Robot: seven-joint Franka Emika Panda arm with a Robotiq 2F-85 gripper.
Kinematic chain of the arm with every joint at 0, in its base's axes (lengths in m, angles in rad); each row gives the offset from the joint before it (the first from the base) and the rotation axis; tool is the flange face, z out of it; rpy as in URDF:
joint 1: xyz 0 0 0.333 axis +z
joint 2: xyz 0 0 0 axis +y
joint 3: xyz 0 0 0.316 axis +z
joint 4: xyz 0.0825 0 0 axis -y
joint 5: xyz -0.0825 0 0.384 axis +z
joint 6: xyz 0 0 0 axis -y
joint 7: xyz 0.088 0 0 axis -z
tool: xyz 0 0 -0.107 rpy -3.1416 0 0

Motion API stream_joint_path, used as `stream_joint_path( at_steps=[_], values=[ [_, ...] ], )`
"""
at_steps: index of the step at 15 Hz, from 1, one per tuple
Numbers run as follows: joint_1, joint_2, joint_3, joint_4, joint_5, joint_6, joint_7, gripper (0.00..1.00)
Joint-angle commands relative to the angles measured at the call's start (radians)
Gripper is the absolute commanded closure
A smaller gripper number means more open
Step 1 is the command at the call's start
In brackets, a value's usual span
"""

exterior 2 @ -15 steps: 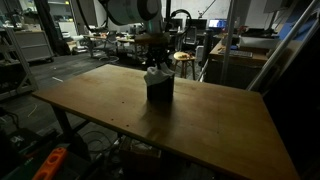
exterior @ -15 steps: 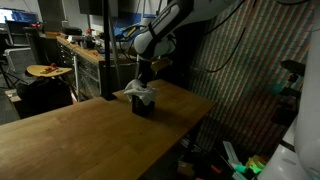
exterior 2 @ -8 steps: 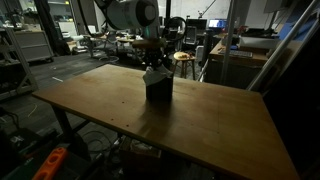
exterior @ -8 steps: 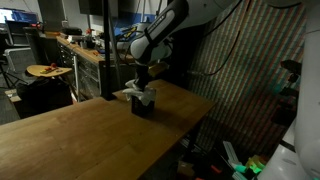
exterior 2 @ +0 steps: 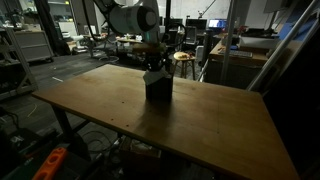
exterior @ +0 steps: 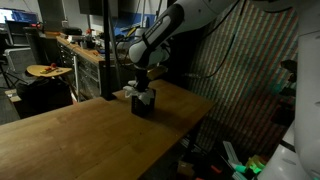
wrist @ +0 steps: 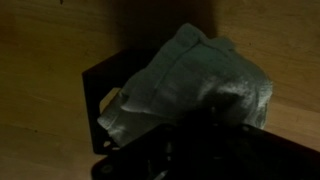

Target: Put the towel in the box

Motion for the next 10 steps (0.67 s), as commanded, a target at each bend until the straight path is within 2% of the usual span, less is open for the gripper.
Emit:
stream_joint_path(
  at_steps=[1,10],
  values=[
    [-0.008,0.041,0.026,0.015,0.044,-0.038,-0.036,0.91],
    [-0.012,0.074,0.103,0.002,0.139,-0.135,-0.151,0.91]
  ],
)
